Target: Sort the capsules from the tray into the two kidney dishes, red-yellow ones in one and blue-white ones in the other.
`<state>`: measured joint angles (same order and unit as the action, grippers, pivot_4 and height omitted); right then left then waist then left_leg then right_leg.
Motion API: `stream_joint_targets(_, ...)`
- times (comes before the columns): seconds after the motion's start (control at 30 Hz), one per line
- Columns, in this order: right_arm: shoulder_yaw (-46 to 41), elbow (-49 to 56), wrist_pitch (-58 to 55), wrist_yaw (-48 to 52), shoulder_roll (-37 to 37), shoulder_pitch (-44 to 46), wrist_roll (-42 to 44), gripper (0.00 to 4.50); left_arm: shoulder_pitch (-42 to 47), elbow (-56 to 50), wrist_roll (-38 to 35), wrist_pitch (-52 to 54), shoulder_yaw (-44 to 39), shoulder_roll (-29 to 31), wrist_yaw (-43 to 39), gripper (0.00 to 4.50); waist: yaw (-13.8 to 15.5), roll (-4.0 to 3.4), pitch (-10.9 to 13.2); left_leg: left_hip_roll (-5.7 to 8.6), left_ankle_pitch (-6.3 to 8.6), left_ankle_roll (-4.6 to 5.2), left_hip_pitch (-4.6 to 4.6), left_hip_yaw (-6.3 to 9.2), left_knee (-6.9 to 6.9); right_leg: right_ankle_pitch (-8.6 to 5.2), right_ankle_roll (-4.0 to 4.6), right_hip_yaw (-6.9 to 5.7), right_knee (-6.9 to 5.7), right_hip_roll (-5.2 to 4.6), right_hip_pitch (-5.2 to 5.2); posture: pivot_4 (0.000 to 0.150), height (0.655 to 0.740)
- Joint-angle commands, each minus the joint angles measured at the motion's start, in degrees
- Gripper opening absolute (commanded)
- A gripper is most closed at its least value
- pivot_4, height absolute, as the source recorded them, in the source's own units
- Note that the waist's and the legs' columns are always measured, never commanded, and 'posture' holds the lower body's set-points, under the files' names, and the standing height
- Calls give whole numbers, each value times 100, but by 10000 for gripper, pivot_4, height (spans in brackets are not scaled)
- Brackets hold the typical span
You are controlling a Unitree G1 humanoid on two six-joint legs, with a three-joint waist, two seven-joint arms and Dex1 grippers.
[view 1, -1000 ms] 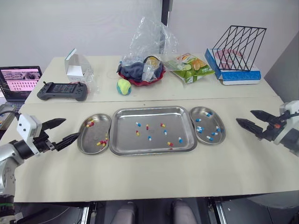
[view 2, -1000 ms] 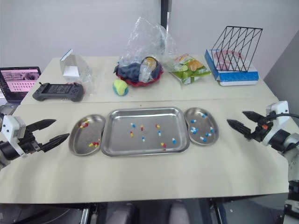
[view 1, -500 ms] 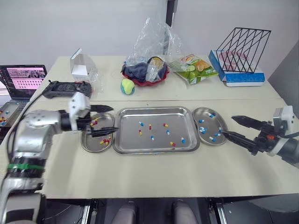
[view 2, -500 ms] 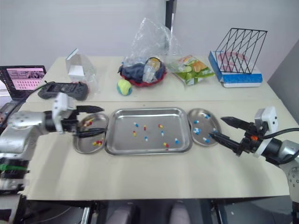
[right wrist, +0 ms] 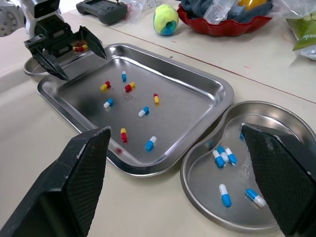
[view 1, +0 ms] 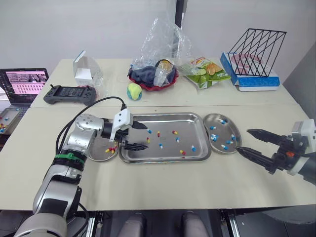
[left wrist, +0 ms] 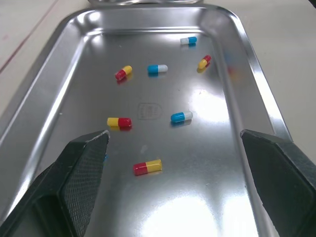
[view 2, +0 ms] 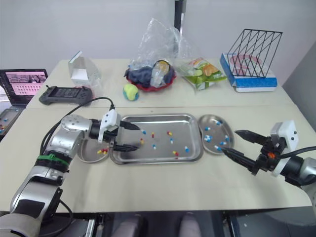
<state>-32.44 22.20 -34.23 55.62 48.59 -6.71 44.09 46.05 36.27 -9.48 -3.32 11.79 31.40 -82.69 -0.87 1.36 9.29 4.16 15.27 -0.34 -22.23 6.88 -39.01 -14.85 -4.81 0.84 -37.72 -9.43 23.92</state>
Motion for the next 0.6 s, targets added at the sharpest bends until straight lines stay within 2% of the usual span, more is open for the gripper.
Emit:
stream_joint_targets(0.03,-242,247,7,-101,16,-57,105,44239,254,450,215,-351,51,-92,-51,36546,-1,0,0,0,0,1,-1,-1,0,0,0,0,1,0,0,1500,7400)
stream_joint_targets(0.13,-291,273,23,-174,8,-110,100,44239,398,805,363,-543,74,-207,-61,26830,-1,1,0,0,0,0,0,-1,-1,0,-1,0,0,0,-1,1500,7400)
stream_joint_targets(0.3,-309,236,53,-226,16,-226,10,44239,658,1151,490,-646,68,-438,-65,26830,14,2,1,1,0,0,-3,0,-8,1,-2,-3,-3,-1,-4,1500,7400)
stream_joint_targets(0.47,-275,157,82,-342,24,-210,-74,44239,797,1548,1081,-1010,308,-456,256,26830,0,2,1,0,1,2,1,1,-8,1,-3,-5,0,0,-9,1500,7400)
stream_joint_targets(0.6,-291,45,147,-386,12,-192,-139,44239,893,1699,1153,-1029,293,-537,272,26830,-8,2,1,0,1,2,0,1,-8,1,-4,-5,-3,1,-9,1500,7400)
